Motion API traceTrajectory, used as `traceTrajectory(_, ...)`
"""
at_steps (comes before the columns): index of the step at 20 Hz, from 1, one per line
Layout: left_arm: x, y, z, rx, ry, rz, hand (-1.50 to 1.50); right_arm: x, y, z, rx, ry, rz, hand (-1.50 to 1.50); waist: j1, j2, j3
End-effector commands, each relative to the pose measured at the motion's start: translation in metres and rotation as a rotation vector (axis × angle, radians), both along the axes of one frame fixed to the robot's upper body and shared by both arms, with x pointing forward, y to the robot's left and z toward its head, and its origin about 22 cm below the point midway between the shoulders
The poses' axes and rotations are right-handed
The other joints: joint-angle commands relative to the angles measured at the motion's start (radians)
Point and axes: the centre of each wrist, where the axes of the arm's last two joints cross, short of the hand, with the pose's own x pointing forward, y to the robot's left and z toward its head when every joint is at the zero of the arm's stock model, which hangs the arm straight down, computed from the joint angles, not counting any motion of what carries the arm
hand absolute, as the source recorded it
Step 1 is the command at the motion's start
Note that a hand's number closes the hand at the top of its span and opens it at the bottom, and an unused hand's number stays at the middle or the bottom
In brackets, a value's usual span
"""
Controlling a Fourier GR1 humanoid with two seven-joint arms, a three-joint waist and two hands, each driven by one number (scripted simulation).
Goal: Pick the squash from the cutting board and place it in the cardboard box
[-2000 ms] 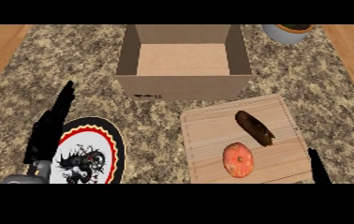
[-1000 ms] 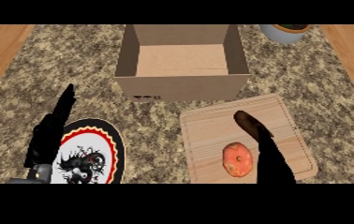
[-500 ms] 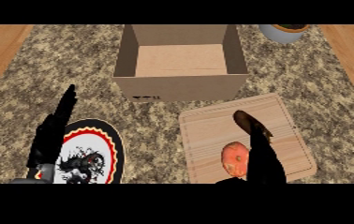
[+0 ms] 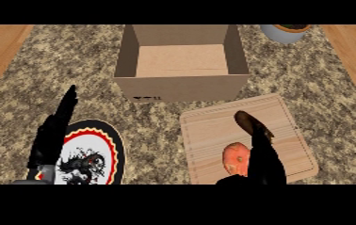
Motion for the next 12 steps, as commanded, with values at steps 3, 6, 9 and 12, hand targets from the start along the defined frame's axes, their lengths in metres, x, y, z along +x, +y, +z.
traceTrajectory(3,0.005,-0.005,0.003,0.007,-0.019,0.003,0.00,0.015,0.012,-0.007,-0.003,0.056,-0.084,-1.50,0.002,0.000,0.000)
traceTrajectory(6,0.001,-0.005,0.020,0.004,-0.019,0.006,0.00,0.005,0.006,-0.019,0.010,0.062,-0.080,-1.50,0.001,0.000,0.000)
traceTrajectory(9,0.012,0.012,0.008,-0.006,-0.007,0.001,0.00,0.009,-0.005,-0.020,-0.003,0.079,-0.068,-1.50,-0.002,0.000,0.000)
traceTrajectory(12,0.004,0.011,-0.007,0.002,0.003,0.004,0.00,0.012,-0.006,-0.031,-0.007,0.104,-0.060,-1.50,-0.001,0.001,0.000)
